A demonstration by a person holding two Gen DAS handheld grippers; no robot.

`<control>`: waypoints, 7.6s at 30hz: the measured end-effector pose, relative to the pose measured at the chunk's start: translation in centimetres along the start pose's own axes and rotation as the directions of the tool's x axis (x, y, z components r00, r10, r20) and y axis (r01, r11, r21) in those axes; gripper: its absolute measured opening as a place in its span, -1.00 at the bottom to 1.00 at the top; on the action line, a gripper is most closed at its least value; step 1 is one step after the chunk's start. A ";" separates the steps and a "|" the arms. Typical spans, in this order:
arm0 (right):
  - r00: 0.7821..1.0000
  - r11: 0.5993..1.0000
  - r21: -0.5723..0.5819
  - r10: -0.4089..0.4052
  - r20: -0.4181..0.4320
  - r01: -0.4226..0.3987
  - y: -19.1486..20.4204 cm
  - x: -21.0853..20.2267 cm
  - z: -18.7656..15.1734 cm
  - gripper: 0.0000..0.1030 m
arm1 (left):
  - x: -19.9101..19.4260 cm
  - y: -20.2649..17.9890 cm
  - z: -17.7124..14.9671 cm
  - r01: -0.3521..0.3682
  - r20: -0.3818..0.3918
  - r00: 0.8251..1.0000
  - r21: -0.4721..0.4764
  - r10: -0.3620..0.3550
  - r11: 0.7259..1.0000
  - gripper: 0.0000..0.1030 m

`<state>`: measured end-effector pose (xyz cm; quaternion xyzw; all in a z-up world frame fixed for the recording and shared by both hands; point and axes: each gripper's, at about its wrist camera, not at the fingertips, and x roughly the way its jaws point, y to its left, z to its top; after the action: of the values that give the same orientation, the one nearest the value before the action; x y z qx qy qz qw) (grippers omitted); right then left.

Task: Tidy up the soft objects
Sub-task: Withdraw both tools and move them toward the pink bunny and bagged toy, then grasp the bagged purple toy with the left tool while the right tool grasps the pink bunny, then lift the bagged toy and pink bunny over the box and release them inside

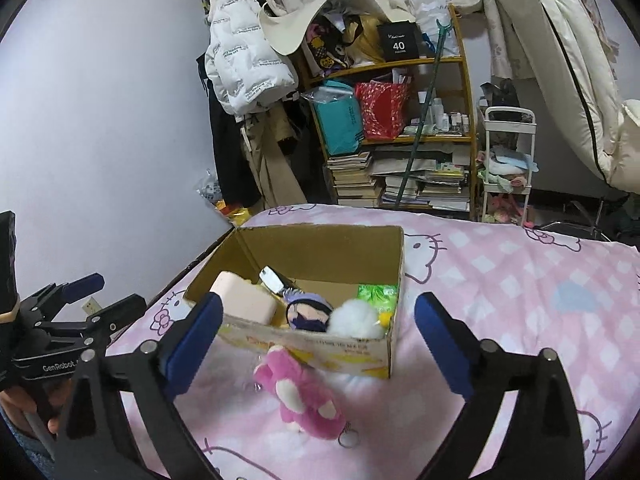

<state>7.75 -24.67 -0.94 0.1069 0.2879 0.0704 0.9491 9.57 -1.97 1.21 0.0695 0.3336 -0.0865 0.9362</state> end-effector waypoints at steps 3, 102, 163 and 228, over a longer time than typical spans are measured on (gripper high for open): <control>1.000 1.000 -0.003 -0.007 -0.010 0.007 0.1 -0.5 -0.7 0.97 | -0.3 0.1 -0.8 0.004 -0.021 1.000 -0.007 -0.004 1.000 0.87; 0.902 0.998 0.058 0.013 -0.432 0.014 -0.8 11.2 -7.3 0.00 | 18.0 -4.9 -10.4 0.221 -0.403 0.889 -0.032 -0.215 0.975 0.87; 0.954 0.999 -0.045 -0.034 -0.299 0.021 1.4 7.3 -6.8 -0.28 | 5.7 -3.0 -10.1 0.127 -0.283 0.948 -0.090 -0.147 0.988 0.37; 0.995 0.997 -0.074 -0.029 0.098 0.036 0.8 7.0 1.7 0.18 | 3.7 -3.9 0.8 0.028 0.226 0.973 0.042 -0.037 0.999 0.86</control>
<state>14.44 -22.78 -3.04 0.0695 0.2406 0.0607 0.9662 12.08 -6.35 -0.79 0.0718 0.2237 -0.1155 0.9651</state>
